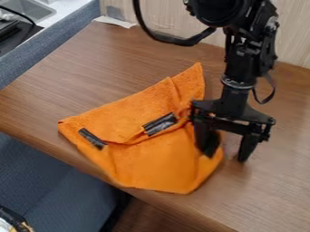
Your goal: Unfold the cloth from left to right
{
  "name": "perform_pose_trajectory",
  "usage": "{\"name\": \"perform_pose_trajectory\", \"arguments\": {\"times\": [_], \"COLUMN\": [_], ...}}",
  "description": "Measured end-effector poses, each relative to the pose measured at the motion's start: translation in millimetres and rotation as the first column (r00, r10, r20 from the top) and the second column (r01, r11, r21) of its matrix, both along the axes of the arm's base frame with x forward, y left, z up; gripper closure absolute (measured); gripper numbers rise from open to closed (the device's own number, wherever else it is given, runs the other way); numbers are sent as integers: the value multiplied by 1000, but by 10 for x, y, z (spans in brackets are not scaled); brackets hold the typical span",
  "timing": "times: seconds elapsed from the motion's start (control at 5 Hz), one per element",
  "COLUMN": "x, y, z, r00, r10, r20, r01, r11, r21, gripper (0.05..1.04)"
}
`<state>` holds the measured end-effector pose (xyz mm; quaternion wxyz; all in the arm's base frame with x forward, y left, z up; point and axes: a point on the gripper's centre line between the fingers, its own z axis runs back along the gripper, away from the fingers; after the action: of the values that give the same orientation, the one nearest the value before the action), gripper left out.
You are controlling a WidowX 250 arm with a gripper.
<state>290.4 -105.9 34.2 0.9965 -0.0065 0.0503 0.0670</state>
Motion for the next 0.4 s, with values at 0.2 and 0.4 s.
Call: {"name": "perform_pose_trajectory", "arguments": {"times": [0.2,0.4], "x": [4,-33], "y": [20,42], "z": [164,401], "r00": [1000,999], "r10": [12,21], "r20": [26,32], "r01": [-12,-20], "r11": [1000,999], "r21": [-8,-44], "gripper": [81,84]}}
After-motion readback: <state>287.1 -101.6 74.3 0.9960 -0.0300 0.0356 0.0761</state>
